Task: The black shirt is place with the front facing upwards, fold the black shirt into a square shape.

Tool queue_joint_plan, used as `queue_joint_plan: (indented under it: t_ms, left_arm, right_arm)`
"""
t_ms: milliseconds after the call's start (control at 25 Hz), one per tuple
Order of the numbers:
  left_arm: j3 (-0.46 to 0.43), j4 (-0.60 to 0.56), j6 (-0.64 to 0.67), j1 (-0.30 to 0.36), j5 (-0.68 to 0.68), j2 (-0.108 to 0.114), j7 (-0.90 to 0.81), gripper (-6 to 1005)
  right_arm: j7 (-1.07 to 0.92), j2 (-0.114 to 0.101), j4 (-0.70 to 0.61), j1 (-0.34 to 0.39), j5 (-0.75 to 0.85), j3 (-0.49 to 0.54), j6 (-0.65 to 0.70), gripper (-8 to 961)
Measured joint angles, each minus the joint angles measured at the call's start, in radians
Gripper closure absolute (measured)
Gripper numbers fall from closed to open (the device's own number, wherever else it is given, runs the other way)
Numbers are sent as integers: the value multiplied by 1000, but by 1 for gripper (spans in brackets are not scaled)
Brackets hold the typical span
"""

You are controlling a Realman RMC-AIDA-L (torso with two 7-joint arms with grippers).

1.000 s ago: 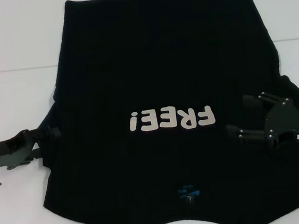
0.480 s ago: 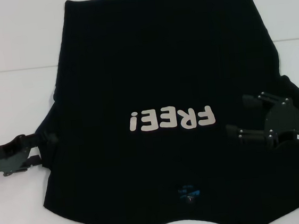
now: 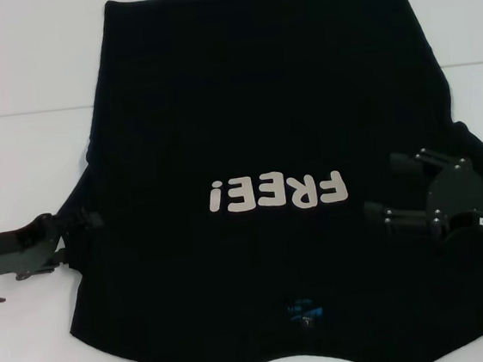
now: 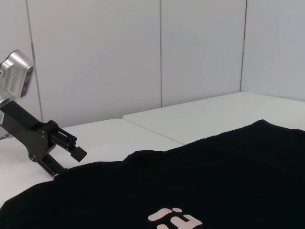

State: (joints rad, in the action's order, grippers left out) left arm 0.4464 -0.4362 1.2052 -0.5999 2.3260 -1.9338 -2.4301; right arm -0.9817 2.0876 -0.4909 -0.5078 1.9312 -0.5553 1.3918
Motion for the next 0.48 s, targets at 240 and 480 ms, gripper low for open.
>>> queue_joint_plan:
  t_ms: [240,480]
  left_arm:
    - [3,-9,-8,-6,4,2,-1,169]
    - [25,-10,-29,-13,9,4,-2,305]
  right_arm:
    - [0,0,-2,1,0,1,5,12]
    - [0,0,-11,4,-3,5,18,12]
